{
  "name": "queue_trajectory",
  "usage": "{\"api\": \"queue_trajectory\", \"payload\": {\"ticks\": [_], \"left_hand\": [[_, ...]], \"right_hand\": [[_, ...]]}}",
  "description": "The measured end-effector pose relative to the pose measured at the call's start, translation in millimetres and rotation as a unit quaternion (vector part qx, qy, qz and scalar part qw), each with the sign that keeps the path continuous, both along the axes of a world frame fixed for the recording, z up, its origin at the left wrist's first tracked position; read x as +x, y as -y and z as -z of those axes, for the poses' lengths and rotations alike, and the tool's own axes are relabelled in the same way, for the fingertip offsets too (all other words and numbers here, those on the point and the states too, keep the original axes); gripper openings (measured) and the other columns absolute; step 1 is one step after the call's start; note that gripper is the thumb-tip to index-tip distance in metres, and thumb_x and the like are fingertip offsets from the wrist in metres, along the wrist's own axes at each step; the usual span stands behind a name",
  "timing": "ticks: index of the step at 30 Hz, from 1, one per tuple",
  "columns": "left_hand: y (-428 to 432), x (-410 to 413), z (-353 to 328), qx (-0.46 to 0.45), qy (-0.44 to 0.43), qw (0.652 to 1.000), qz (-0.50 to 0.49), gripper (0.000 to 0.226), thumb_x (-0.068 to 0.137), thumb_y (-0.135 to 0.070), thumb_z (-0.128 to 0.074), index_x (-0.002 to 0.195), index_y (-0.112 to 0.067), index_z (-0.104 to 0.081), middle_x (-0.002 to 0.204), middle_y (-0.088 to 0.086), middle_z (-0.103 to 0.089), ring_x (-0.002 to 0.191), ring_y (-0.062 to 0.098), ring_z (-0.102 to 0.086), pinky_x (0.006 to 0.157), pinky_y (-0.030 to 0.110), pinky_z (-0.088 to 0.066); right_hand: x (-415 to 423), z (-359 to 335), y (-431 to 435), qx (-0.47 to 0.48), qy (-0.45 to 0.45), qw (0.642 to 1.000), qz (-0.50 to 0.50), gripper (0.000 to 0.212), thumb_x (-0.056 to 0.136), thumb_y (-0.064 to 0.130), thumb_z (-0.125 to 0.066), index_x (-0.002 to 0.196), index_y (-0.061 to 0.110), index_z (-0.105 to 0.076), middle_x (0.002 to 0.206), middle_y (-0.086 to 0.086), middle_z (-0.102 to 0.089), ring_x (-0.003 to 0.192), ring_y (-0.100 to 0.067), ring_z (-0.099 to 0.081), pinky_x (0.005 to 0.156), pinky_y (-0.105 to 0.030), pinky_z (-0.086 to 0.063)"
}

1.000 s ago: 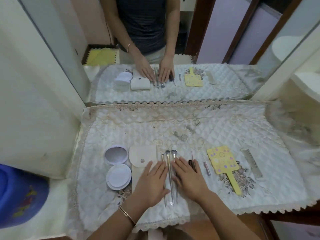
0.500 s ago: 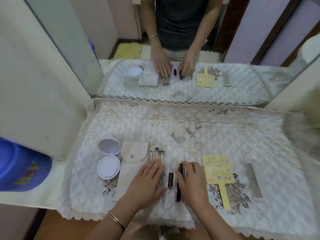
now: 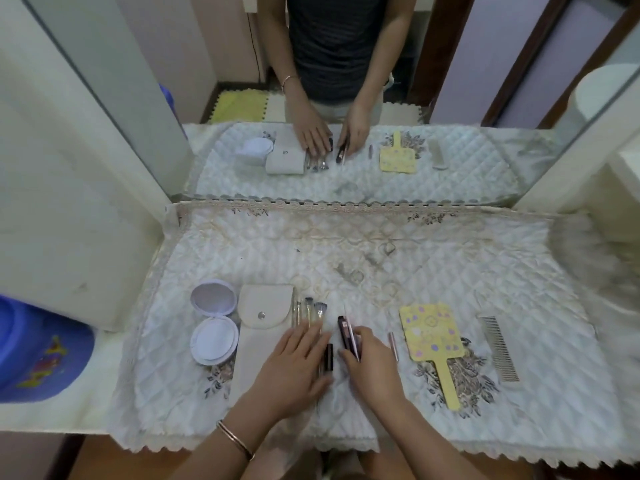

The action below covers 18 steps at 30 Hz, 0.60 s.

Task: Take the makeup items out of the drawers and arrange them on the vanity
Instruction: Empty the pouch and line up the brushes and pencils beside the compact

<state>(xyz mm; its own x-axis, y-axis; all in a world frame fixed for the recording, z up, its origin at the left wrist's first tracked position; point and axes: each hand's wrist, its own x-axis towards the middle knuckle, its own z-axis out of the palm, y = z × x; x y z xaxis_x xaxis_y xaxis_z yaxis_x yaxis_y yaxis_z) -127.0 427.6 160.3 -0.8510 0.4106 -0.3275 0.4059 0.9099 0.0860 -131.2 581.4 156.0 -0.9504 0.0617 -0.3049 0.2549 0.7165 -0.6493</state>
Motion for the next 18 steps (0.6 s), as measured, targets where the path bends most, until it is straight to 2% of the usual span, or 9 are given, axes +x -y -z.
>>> {"api": "queue_trajectory", "payload": {"ticks": [2, 4, 5, 7, 9, 10, 12, 14, 18], "left_hand": [[-8.7, -3.1, 0.0, 0.037, -0.003, 0.999, 0.015, 0.065, 0.089, -0.050, -0.033, 0.143, -0.016, -0.023, 0.154, -0.001, -0.017, 0.143, 0.015, -0.015, 0.115, 0.027, 0.010], [-18.4, -9.7, 7.0, 0.059, 0.009, 0.998, 0.025, 0.063, 0.094, -0.041, -0.034, 0.146, -0.016, -0.010, 0.157, -0.001, -0.007, 0.145, 0.017, 0.003, 0.113, 0.028, 0.013], [-19.6, -10.7, 11.1, 0.074, -0.001, 0.997, 0.024, 0.059, 0.094, -0.037, -0.035, 0.145, -0.014, -0.015, 0.156, 0.001, -0.015, 0.145, 0.018, -0.002, 0.114, 0.028, 0.008], [-16.4, -10.3, 15.1, 0.104, -0.033, 0.993, 0.036, 0.049, 0.088, -0.032, -0.041, 0.133, -0.013, -0.045, 0.140, 0.001, -0.048, 0.136, 0.020, -0.036, 0.114, 0.026, -0.022], [-14.5, -12.7, 16.2, 0.125, -0.057, 0.990, 0.036, 0.044, 0.069, -0.039, -0.049, 0.103, -0.020, -0.069, 0.102, -0.008, -0.071, 0.101, 0.015, -0.066, 0.092, 0.023, -0.047], [-15.2, -14.6, 12.5, 0.135, -0.054, 0.989, 0.024, 0.044, 0.060, -0.042, -0.054, 0.095, -0.020, -0.071, 0.092, -0.011, -0.073, 0.092, 0.013, -0.069, 0.087, 0.023, -0.050], [-13.0, -19.6, 13.4, 0.157, -0.048, 0.986, -0.011, 0.050, 0.055, -0.037, -0.064, 0.100, -0.015, -0.069, 0.095, -0.005, -0.073, 0.098, 0.020, -0.068, 0.085, 0.028, -0.053], [-13.0, -24.2, 12.3, 0.189, -0.003, 0.981, -0.032, 0.057, 0.067, -0.028, -0.068, 0.121, -0.010, -0.057, 0.119, 0.005, -0.065, 0.123, 0.029, -0.051, 0.103, 0.038, -0.041], [-7.4, -24.9, 10.1, 0.208, 0.017, 0.978, -0.024, 0.064, 0.084, -0.029, -0.056, 0.141, -0.017, -0.030, 0.148, -0.002, -0.036, 0.142, 0.019, -0.019, 0.116, 0.028, -0.014]], "right_hand": [[-1.9, -0.8, 0.5, -0.015, -0.001, 1.000, 0.026, 0.032, 0.087, 0.029, -0.059, 0.114, 0.014, -0.051, 0.101, -0.006, -0.069, 0.095, -0.021, -0.063, 0.081, -0.025, -0.038], [-1.9, -2.6, -1.2, -0.018, 0.001, 0.999, 0.052, 0.029, 0.087, 0.026, -0.059, 0.112, 0.011, -0.055, 0.086, -0.004, -0.067, 0.082, -0.019, -0.062, 0.076, -0.023, -0.035], [-1.0, -3.9, -2.4, -0.022, 0.003, 0.998, 0.064, 0.028, 0.087, 0.024, -0.059, 0.110, 0.010, -0.057, 0.082, -0.004, -0.067, 0.077, -0.017, -0.060, 0.072, -0.023, -0.036], [1.5, -5.6, -4.2, -0.026, 0.009, 0.997, 0.079, 0.025, 0.087, 0.023, -0.059, 0.108, 0.010, -0.059, 0.085, -0.007, -0.070, 0.075, -0.016, -0.060, 0.067, -0.024, -0.039], [4.4, -6.8, -4.8, -0.032, 0.017, 0.996, 0.085, 0.021, 0.087, 0.022, -0.060, 0.105, 0.011, -0.060, 0.082, -0.006, -0.070, 0.074, -0.016, -0.062, 0.066, -0.025, -0.044], [5.0, -7.2, -4.4, -0.038, 0.021, 0.995, 0.088, 0.017, 0.086, 0.021, -0.061, 0.101, 0.012, -0.060, 0.076, -0.003, -0.068, 0.069, -0.014, -0.060, 0.064, -0.022, -0.044], [5.2, -7.5, -2.4, -0.056, 0.028, 0.993, 0.098, 0.008, 0.085, 0.020, -0.061, 0.091, 0.016, -0.058, 0.064, 0.006, -0.059, 0.058, -0.005, -0.054, 0.054, -0.013, -0.041], [3.4, -7.3, 0.5, -0.078, 0.038, 0.990, 0.108, 0.007, 0.084, 0.020, -0.063, 0.086, 0.017, -0.057, 0.062, 0.008, -0.055, 0.057, 0.000, -0.051, 0.051, -0.012, -0.041], [-1.6, -7.9, 3.9, -0.097, 0.058, 0.987, 0.115, 0.014, 0.083, 0.022, -0.064, 0.091, 0.010, -0.063, 0.075, -0.002, -0.062, 0.067, -0.010, -0.056, 0.052, -0.009, -0.040]]}}
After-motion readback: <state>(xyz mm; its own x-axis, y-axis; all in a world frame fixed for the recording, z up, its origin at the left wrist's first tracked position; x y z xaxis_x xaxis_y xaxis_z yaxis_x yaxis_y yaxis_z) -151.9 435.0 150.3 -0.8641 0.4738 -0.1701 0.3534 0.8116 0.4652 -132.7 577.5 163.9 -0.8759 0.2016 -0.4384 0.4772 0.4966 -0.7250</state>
